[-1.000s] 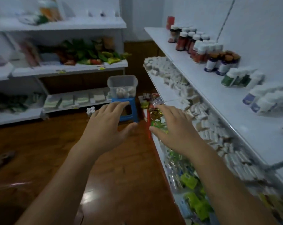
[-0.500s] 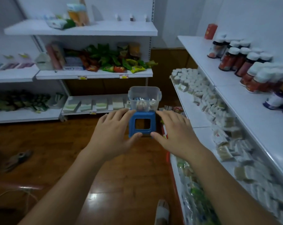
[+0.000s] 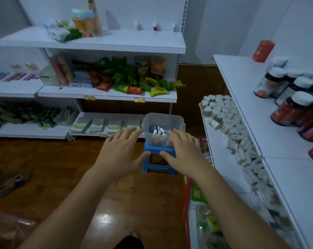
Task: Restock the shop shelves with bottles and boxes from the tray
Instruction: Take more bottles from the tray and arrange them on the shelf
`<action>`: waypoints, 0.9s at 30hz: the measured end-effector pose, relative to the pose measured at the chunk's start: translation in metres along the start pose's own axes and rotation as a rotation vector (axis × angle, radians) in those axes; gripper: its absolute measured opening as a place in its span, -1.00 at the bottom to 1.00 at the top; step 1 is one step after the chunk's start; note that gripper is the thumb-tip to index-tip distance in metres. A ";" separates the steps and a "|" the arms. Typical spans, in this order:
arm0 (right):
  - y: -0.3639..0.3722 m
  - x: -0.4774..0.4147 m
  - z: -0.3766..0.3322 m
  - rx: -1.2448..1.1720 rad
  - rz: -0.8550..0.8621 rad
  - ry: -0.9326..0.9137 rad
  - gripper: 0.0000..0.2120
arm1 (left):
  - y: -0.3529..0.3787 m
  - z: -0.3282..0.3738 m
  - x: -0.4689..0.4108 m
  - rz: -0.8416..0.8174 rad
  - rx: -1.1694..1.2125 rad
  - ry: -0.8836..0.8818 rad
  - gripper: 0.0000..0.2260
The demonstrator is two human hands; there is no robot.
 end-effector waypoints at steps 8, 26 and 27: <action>0.044 -0.160 0.058 0.007 -0.064 0.106 -0.28 | 0.065 -0.058 -0.167 -0.042 0.103 0.040 -0.29; 0.172 -0.342 0.206 -0.356 -0.335 0.632 -0.47 | 0.305 -0.145 -0.414 -0.646 0.347 -0.034 -0.45; 0.187 -0.352 0.216 -0.345 -0.378 0.618 -0.48 | 0.324 -0.141 -0.419 -0.686 0.355 -0.038 -0.45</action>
Point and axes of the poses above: each hand's wrist, its own x-axis away from the middle knuckle, its own y-axis out of the palm, z = x × y, the point moved 1 cm from there along -x, towards the middle knuckle, and after that the axes turned 2 degrees about z, right-handed, at the moved point
